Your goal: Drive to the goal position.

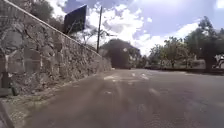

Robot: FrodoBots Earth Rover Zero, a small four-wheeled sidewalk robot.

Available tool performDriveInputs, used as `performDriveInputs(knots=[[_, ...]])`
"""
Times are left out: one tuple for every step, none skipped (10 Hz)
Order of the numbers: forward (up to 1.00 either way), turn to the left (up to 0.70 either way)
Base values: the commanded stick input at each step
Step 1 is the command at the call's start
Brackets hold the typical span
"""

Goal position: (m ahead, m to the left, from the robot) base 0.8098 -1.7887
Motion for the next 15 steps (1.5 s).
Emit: performDriveInputs(knots=[[0.50, 0.00], [0.50, 0.00], [0.50, 0.00], [0.50, 0.00], [0.50, -0.11], [0.50, -0.28], [0.50, -0.45], [0.50, -0.50], [0.50, -0.50], [0.50, -0.33], [0.50, -0.09], [0.50, 0.00], [0.50, 0.00], [0.50, 0.00], [0.50, 0.00]])
